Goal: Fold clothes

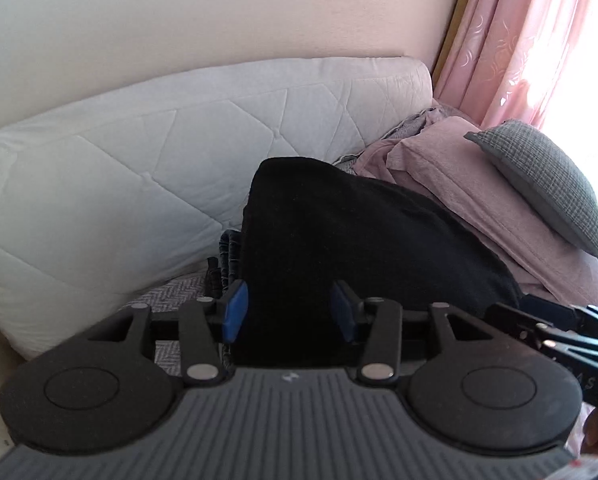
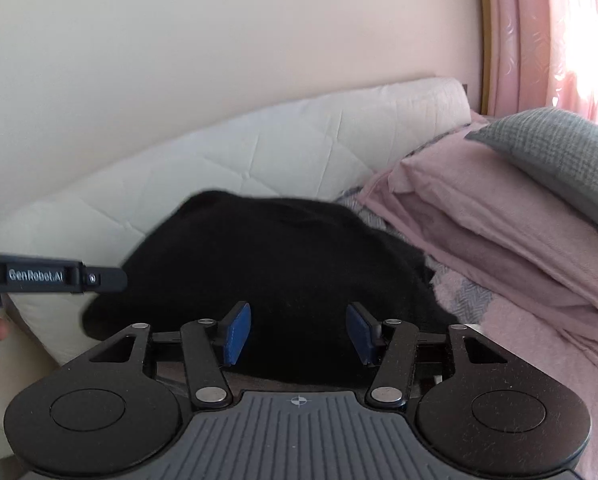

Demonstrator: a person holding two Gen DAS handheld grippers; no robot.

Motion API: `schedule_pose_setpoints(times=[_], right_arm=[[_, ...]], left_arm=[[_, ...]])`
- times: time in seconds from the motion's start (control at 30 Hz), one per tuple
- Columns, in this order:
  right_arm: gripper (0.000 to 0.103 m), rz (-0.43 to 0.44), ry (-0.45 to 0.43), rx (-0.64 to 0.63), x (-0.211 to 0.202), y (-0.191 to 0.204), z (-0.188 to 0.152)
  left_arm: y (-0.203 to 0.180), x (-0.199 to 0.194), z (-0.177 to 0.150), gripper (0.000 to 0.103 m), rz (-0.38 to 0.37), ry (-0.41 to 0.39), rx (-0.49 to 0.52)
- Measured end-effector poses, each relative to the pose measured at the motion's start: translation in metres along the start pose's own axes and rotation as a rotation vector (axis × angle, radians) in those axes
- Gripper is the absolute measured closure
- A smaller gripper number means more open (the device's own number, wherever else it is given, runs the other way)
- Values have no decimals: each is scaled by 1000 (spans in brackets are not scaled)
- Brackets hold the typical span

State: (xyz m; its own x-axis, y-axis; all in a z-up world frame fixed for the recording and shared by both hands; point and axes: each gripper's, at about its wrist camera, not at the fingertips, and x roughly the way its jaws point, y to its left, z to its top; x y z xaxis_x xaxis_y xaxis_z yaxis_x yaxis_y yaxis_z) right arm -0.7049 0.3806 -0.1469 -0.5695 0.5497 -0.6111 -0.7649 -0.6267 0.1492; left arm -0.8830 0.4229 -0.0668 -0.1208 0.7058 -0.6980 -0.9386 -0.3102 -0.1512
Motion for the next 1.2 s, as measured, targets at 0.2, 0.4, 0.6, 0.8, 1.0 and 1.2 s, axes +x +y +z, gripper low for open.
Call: schedule_pose_setpoints(times=[0.2, 0.4, 0.6, 0.8, 1.0, 1.2], right_arm=[[44, -6, 41, 44, -62, 3, -16], [41, 20, 58, 61, -138, 8, -41], [38, 38, 75, 84, -211, 12, -67], [37, 44, 104, 81, -268, 13, -94], [37, 81, 134, 52, -310, 14, -120], [37, 126, 150, 18, -329, 18, -135]], left_arm=[[-16, -66, -22, 39, 30, 4, 29], [-37, -141, -61, 27, 56, 12, 82], [-58, -216, -103, 12, 54, -7, 105], [-79, -273, -146, 1, 72, -44, 112], [-93, -310, -183, 2, 76, -30, 74], [-104, -332, -206, 2, 118, -18, 66]])
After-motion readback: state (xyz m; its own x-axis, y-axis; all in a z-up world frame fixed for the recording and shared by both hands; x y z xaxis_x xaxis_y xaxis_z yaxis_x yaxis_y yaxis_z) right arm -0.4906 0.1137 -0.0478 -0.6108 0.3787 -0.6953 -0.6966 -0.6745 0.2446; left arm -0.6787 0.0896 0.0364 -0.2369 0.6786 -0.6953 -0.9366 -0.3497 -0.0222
